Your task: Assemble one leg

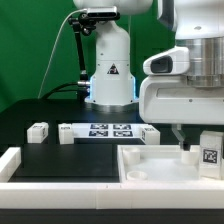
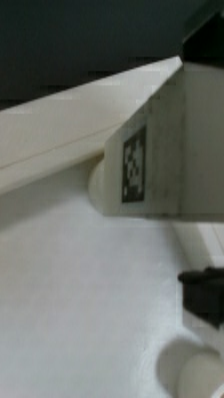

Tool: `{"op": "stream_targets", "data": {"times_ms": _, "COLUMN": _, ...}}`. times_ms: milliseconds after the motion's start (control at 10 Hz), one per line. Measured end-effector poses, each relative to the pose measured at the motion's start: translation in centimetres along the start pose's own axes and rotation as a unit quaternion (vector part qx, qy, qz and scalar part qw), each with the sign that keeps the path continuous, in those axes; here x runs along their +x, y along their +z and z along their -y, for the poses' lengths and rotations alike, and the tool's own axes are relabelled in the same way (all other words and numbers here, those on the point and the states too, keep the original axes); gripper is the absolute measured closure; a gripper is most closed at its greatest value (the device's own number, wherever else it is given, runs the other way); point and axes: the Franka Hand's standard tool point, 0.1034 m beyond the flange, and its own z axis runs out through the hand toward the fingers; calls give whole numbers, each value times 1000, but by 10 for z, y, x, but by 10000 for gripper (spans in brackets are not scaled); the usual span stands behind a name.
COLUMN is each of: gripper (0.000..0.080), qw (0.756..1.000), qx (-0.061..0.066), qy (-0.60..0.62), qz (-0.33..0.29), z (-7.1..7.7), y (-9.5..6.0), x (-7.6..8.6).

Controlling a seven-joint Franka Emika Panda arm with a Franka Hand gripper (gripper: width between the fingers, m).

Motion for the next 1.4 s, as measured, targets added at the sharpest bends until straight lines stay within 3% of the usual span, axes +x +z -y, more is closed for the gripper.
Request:
{"op": "stream_targets", "data": {"times_ms": 100, "gripper": 423, "qw": 1000, "qx": 0, "qy": 0, "qz": 0, "z": 0, "y": 0, "x": 0}}
{"op": "stream_targets", "data": {"times_ms": 200, "gripper": 510, "qw": 1000, "qx": 0, "qy": 4, "qz": 0, "z": 0, "y": 0, "x": 0}}
{"op": "stream_targets", "data": {"times_ms": 500, "gripper": 509, "qw": 999, "qx": 4, "qy": 44, "qz": 2, "z": 0, "y": 0, "x": 0}}
{"op": "stream_targets", "data": {"times_ms": 700, "gripper": 509, "qw": 988, "qx": 13, "qy": 154, "qz": 4, "z": -2, "y": 1, "x": 0}}
{"op": "stream_targets", "data": {"times_ms": 1000, "gripper": 509, "qw": 947, "qx": 20, "qy": 320, "qz": 10, "z": -3, "y": 1, "x": 0}}
{"op": "stream_targets", "data": {"times_ms": 1400, "gripper": 509, "qw": 859, "qx": 18, "qy": 511, "qz": 12, "z": -1, "y": 2, "x": -2}}
